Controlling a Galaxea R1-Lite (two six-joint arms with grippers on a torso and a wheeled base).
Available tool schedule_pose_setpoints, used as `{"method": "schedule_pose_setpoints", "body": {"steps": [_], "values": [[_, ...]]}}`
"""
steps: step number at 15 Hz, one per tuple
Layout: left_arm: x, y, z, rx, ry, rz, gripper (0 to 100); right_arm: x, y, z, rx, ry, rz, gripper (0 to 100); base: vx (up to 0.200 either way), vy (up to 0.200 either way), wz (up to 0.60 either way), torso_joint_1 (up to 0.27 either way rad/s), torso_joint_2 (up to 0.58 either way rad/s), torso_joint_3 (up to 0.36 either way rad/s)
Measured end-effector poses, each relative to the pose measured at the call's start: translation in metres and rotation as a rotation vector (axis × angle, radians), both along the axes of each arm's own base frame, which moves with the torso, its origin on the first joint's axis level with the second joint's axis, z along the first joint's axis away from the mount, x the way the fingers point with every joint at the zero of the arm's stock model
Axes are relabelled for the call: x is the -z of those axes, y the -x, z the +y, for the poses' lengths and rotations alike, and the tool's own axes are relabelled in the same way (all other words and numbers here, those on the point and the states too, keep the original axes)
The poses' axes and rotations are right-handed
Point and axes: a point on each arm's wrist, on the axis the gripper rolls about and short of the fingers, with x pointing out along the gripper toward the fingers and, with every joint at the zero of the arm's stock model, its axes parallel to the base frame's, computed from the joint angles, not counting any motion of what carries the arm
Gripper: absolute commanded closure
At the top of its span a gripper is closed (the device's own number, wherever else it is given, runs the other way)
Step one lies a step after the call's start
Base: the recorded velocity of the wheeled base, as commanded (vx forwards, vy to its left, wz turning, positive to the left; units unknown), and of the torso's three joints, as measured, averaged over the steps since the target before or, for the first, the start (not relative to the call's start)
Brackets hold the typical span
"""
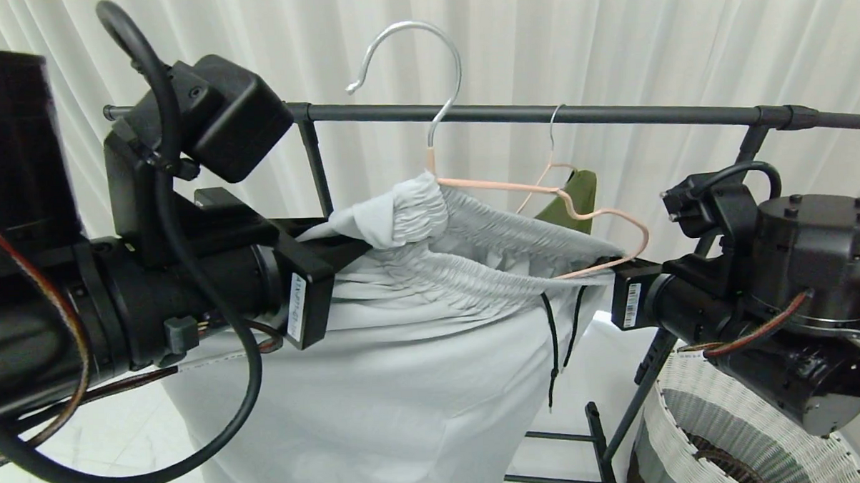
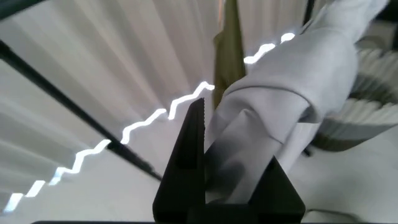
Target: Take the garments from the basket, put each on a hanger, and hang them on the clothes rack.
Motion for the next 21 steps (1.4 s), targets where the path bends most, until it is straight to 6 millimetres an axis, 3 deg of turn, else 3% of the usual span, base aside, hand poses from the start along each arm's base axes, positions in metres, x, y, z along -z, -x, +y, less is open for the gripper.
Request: {"method": "schedule_pose_setpoints", "body": {"steps": [6,11,16,20,21], "values": [[0.015,-0.001,0.016,-0.036,-0.104,-0.014,100,-0.001,-0.003,-0.005,0.02,0.013,-0.008,100,0.0,0.0,0.0,0.0,0.0,0.0],[0.001,-0.011,0.008,-0.147,-0.016,-0.008,100,-0.027,0.012,-0.006,-0.155,0.108,-0.129,100,0.0,0.0,0.0,0.0,0.0,0.0],[-0.003,-0.017,-0.014,-0.145,0.017,0.003,100,-0.041,0.053,0.005,-0.354,0.133,-0.216,100,0.0,0.0,0.0,0.0,0.0,0.0],[-0.008,-0.015,-0.02,-0.118,0.045,-0.006,100,-0.014,0.099,0.025,-0.533,0.199,-0.172,100,0.0,0.0,0.0,0.0,0.0,0.0],[-0.009,-0.014,-0.021,-0.113,0.051,-0.011,100,-0.009,0.104,0.026,-0.546,0.216,-0.162,0,0.0,0.0,0.0,0.0,0.0,0.0]]}}
